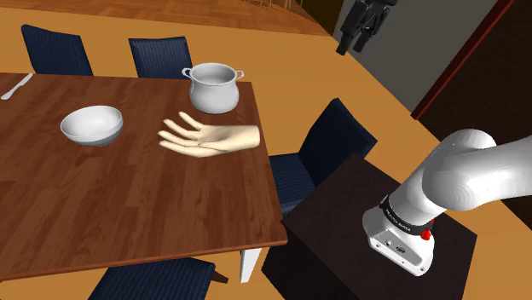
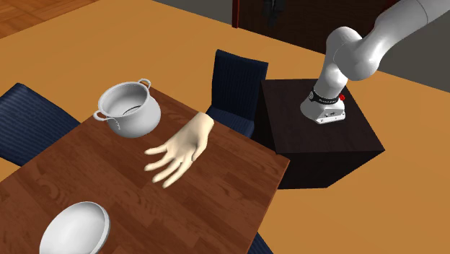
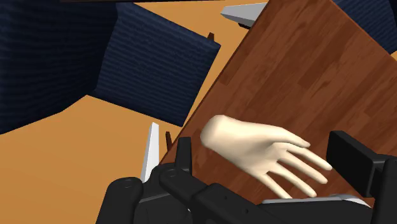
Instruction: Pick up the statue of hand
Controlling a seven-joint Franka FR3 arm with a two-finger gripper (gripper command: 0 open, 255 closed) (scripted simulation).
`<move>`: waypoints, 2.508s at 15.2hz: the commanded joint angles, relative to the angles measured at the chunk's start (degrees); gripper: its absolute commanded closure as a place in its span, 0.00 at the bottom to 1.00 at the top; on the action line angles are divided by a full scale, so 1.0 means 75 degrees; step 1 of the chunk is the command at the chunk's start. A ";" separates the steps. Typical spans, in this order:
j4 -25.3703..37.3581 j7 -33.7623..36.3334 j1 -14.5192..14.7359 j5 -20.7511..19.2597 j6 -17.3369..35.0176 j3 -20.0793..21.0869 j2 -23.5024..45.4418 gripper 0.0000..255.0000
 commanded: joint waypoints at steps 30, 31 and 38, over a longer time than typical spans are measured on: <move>0.1405 -0.5290 0.1908 0.1061 0.5272 0.0355 0.6717 0.00; 0.1563 -0.5441 0.1946 0.1074 0.5360 0.0412 0.6964 0.00; 0.2796 -0.6361 0.2223 0.0981 0.5826 0.0831 0.8671 0.00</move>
